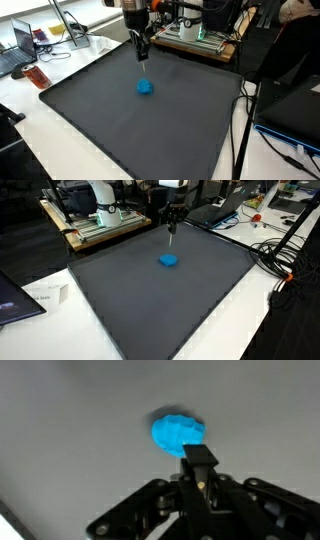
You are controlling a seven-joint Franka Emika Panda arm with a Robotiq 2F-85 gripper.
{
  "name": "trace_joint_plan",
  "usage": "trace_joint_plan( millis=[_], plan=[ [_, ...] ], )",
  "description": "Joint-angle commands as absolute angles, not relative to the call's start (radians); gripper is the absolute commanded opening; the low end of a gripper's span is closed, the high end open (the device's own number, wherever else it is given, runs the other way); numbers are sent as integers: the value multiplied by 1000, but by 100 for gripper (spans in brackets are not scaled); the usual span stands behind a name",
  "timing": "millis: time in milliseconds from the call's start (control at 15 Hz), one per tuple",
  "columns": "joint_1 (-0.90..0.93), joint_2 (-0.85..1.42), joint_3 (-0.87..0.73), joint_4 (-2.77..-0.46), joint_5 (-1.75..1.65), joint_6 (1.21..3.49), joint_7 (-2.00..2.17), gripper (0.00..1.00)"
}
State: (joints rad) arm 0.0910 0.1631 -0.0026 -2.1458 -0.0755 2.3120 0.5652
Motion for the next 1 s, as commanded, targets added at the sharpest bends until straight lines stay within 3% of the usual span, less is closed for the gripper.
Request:
trace_joint_plan(
  millis=[0, 933],
  plan=[
    [83, 229, -2, -2079, -45, 2277, 537, 3],
    [95, 358, -53, -2001, -67, 2291, 576, 3]
  ],
)
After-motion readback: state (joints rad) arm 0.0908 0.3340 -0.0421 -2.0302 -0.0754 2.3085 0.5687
